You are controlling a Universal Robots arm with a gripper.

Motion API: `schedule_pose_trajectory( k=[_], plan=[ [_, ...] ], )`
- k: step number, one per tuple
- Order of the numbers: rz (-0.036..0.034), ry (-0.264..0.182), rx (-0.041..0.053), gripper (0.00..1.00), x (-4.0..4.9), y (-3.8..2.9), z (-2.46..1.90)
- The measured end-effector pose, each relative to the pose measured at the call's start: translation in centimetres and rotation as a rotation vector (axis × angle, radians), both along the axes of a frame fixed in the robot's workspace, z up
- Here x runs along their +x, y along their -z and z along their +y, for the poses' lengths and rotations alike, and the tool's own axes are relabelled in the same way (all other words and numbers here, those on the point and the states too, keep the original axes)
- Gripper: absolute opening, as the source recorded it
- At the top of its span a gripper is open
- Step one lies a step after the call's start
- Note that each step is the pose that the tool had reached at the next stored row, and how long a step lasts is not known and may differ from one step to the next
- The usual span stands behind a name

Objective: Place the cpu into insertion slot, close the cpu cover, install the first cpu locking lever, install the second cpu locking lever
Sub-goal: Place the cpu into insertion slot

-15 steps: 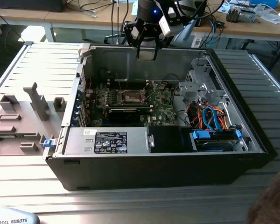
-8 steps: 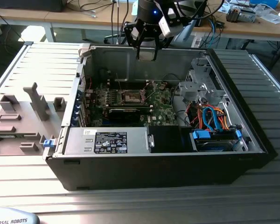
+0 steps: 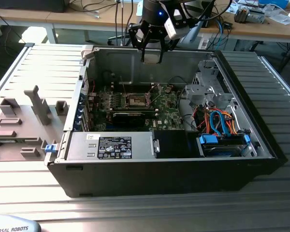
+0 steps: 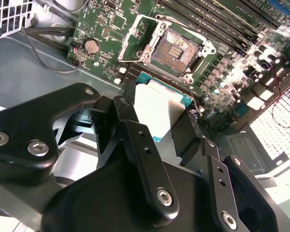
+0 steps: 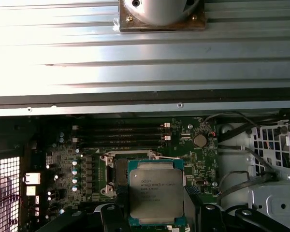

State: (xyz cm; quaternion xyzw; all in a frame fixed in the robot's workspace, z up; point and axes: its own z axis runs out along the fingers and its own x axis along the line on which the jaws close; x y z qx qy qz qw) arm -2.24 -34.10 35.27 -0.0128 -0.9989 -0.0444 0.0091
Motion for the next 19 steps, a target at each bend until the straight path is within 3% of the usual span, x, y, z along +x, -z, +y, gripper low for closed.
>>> schedule_pose_trajectory(
  k=[8, 10, 19],
  plan=[
    [-0.0001, 0.000, 0.0002, 0.54, 0.00, 0.03, -0.01],
    [-0.0001, 0.000, -0.0002, 0.54, 0.00, 0.77, -0.01],
    [0.0000, 0.000, -0.0007, 0.54, -0.16, 0.84, -0.01]
  ],
)
